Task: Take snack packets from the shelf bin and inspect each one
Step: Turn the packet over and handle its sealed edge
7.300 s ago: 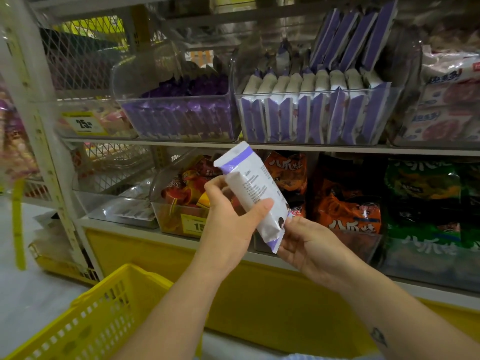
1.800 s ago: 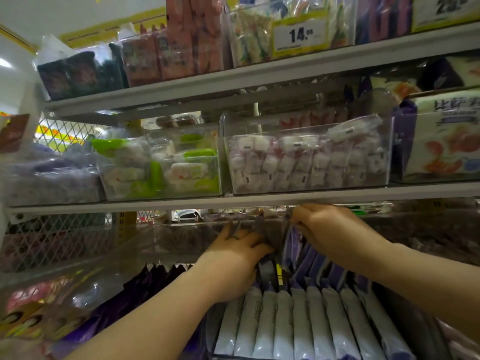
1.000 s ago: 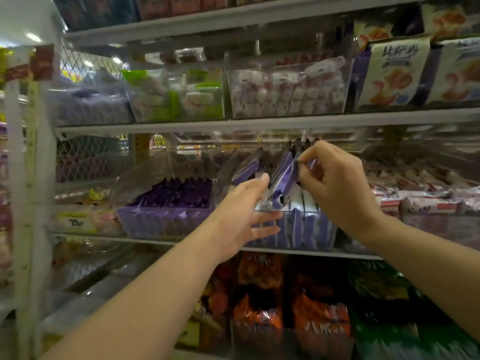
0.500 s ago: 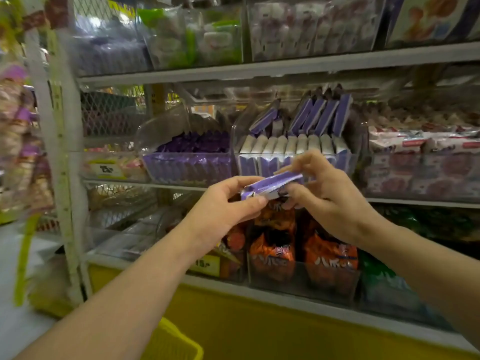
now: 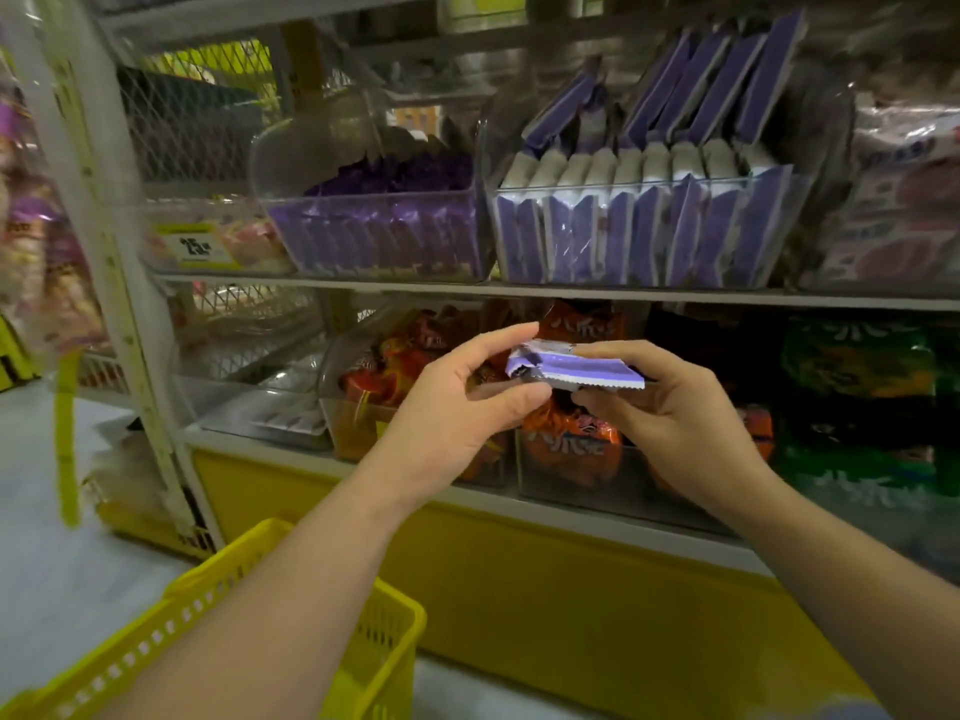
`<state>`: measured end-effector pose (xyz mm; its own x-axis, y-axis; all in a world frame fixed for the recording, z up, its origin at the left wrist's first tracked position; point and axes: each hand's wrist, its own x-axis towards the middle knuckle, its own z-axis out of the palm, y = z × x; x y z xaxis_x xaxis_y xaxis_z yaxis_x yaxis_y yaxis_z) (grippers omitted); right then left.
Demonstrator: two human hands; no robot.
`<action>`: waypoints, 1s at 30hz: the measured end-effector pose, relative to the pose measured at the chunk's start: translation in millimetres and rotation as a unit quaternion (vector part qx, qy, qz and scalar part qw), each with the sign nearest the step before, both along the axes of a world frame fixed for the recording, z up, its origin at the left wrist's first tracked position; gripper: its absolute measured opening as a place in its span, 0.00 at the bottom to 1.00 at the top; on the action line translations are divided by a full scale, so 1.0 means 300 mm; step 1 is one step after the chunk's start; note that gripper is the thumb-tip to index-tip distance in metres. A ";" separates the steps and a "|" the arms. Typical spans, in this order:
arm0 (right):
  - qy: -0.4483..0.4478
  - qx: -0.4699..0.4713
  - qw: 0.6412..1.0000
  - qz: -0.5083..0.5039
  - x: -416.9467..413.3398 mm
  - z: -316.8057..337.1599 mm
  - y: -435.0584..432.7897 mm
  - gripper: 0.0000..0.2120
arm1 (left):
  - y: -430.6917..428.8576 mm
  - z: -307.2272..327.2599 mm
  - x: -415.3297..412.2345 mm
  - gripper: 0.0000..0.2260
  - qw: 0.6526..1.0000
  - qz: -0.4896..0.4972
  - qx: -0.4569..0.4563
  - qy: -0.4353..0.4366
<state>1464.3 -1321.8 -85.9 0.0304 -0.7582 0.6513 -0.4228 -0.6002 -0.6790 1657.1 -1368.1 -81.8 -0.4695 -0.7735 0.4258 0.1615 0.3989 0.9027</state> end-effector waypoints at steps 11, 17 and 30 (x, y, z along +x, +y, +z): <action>0.079 -0.025 0.994 -0.075 -0.070 -0.068 -0.051 0.22 | -0.033 -0.074 -0.027 0.08 0.962 0.202 -0.168 -0.078; 0.096 -0.030 0.992 -0.079 -0.071 -0.078 -0.053 0.23 | -0.024 -0.081 -0.023 0.05 0.878 0.301 -0.343 -0.147; 0.053 -0.008 0.997 -0.061 -0.034 -0.087 -0.034 0.25 | 0.035 -0.050 -0.014 0.06 0.932 0.307 -0.166 -0.096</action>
